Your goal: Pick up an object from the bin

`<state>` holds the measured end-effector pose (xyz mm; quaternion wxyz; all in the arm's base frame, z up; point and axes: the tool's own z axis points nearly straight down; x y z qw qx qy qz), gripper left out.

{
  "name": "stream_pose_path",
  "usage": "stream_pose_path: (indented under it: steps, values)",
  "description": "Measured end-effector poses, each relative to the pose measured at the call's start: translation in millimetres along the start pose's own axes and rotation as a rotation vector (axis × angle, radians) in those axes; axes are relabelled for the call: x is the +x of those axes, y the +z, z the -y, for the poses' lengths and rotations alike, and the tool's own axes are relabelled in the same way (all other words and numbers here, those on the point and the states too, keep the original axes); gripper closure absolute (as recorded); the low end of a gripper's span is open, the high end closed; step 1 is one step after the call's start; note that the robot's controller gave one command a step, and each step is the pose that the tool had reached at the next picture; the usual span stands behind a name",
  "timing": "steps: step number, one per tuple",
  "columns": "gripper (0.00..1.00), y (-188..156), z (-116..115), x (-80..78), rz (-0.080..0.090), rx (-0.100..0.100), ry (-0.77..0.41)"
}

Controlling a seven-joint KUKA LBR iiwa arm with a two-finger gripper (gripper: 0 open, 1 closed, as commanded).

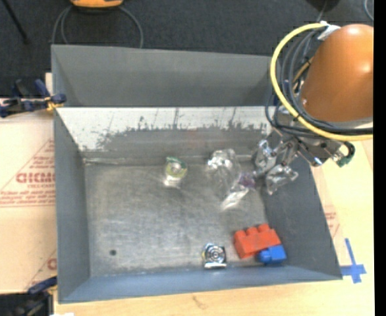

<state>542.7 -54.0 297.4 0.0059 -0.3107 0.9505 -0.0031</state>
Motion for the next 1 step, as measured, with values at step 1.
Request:
stream_pose_path:
  steps: [1]
  values:
    - [1.0,4.8,47.4,19.2,-0.004,-0.006,-0.294]
